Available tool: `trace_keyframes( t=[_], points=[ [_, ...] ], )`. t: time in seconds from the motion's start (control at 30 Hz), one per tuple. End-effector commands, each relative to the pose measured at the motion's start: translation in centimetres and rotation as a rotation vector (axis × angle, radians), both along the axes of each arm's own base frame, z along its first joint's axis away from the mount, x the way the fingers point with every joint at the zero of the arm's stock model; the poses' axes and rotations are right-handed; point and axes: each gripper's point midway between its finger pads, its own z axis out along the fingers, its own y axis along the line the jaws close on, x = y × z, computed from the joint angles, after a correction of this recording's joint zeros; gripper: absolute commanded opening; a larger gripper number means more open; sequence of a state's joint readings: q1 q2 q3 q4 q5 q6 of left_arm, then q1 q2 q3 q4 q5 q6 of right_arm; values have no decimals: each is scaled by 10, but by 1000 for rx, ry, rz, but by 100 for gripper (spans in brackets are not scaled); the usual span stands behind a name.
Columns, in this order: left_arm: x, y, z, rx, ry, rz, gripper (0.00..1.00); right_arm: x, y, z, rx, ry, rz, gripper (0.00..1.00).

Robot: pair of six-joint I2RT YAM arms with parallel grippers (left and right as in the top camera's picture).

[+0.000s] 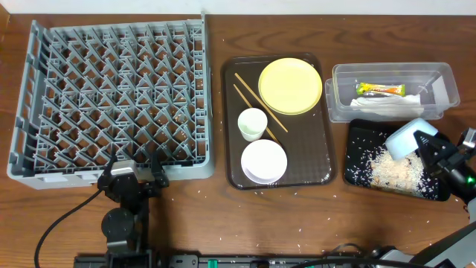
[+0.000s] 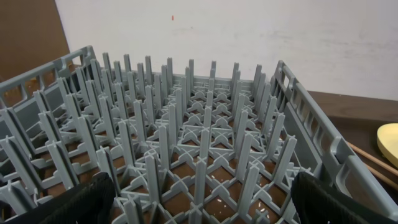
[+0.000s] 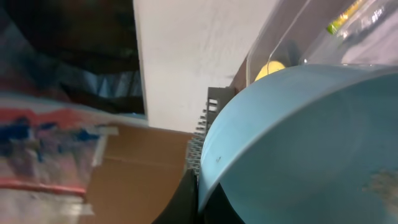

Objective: Sort waste into correct bins and load items into the dishwasher
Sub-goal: 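Tip the light-blue bowl over the black tray to dump the rice, then return the emptied light-blue bowl to the brown tray and release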

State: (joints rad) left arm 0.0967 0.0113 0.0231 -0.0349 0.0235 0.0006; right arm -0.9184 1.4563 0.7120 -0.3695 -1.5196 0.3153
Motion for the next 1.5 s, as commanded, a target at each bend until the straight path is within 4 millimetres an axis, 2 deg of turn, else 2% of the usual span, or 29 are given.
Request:
trace_keyframes(
  t=[0.0,0.1,0.5,0.6,0.67,0.87,0.9,0.97,1.03,1.17,1.33,1.4,1.47],
  points=[
    [-1,4,-17,3,50,19,92,-2,-1,5,139,58,1,1],
    [-1,4,-17,3,50,19,92,-3,-1,5,204,106,0,1],
    [-1,4,-17,3,50,19,92,0,-3,12,150,76,-3,1],
    [-1,4,-17,3,50,19,92,2,4,19,95,68,2,1],
    [-1,4,-17,3,50,19,92,5,15,31,17,42,19,1],
    [-1,4,-17,3,50,19,92,21,68,85,-219,-69,110,1],
    [-1,4,-17,3,50,19,92,25,89,102,-288,-110,139,1],
    [-1,4,-17,3,50,19,92,29,109,117,-348,-138,160,1],
    [-1,4,-17,3,50,19,92,36,151,134,-456,-163,208,2],
    [-1,4,-17,3,50,19,92,43,191,128,-694,-85,224,1],
    [-1,4,-17,3,50,19,92,47,223,110,-948,8,280,1],
    [-1,4,-17,3,50,19,92,49,238,93,-1036,52,332,1],
    [-1,4,-17,3,50,19,92,50,253,67,-1094,116,398,1]
  ],
)
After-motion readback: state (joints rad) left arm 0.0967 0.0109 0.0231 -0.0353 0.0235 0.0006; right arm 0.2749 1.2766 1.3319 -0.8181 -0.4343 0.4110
